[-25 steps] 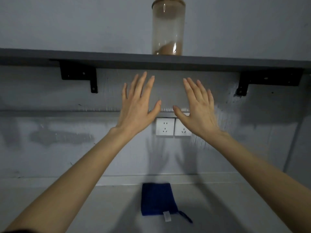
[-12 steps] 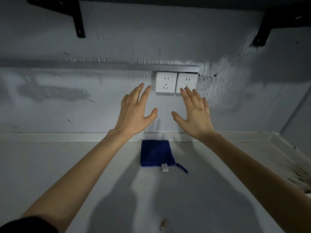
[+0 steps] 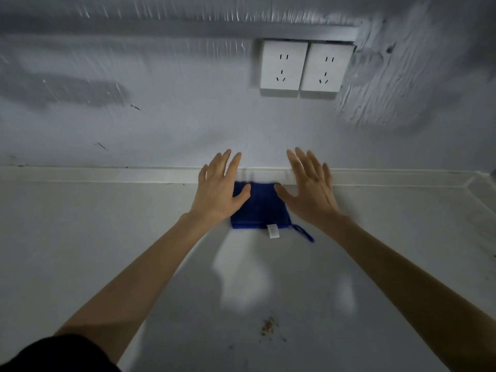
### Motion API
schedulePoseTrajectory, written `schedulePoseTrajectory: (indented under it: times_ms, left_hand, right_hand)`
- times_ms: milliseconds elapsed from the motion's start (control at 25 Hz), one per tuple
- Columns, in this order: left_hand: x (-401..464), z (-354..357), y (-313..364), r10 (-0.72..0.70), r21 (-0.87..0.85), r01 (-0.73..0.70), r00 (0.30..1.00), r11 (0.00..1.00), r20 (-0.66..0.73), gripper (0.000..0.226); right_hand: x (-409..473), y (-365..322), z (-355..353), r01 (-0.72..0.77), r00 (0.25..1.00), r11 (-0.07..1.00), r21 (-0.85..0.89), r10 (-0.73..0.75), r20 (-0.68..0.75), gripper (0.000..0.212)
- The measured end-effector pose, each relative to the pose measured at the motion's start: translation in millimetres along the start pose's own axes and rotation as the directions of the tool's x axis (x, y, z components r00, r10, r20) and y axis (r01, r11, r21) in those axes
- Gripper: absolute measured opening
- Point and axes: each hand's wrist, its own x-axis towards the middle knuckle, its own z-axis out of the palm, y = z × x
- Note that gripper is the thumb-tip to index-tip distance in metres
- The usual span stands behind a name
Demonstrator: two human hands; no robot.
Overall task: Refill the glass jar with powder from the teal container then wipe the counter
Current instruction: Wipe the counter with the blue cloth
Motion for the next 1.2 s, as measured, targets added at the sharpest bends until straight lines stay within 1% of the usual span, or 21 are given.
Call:
schedulePoseTrajectory:
  times_ms: [120,280,440,560,680,880,1000,1080,1200]
  left_hand:
    - [0,24,-12,-0.034,-0.020,0.035,0.998,0.999,0.055,0.066]
    - [5,60,-27,-0.046,0.036,0.042,0.992,0.998,0.119,0.070]
    - [13,99,-36,-0.062,0.045,0.052,0.959,0.998,0.276,0.070]
    - [25,126,-42,-0.084,0.059,0.068,0.934,0.996,0.347,0.067]
    - [38,144,-48,-0.082,0.045,0.071,0.938,0.996,0.336,0.058]
    - [60,169,-57,-0.083,0.012,0.084,0.938,0.996,0.336,0.051]
    - [61,180,-60,-0.092,0.050,0.081,0.947,0.995,0.308,0.049]
    - [59,185,-61,-0.095,0.077,0.076,0.954,0.994,0.285,0.050]
    - [58,186,-61,-0.104,0.094,0.080,0.953,0.992,0.285,0.050]
  right_hand:
    - [1,7,23,-0.009,0.997,1.000,0.008,0.008,0.071,0.071]
    - [4,20,57,-0.030,0.981,0.999,-0.011,0.032,0.190,0.071]
    - [9,34,96,-0.090,0.950,0.996,-0.014,0.091,0.300,0.072]
    - [15,44,126,-0.127,0.929,0.992,-0.018,0.125,0.349,0.072]
    - [25,51,148,-0.143,0.924,0.990,-0.004,0.135,0.357,0.069]
    - [51,58,173,-0.165,0.939,0.984,0.064,0.137,0.314,0.060]
    - [52,57,184,-0.169,0.943,0.985,0.024,0.154,0.294,0.054]
    - [50,57,188,-0.169,0.941,0.985,-0.019,0.167,0.296,0.054]
    - [47,54,187,-0.182,0.935,0.983,-0.037,0.185,0.302,0.053]
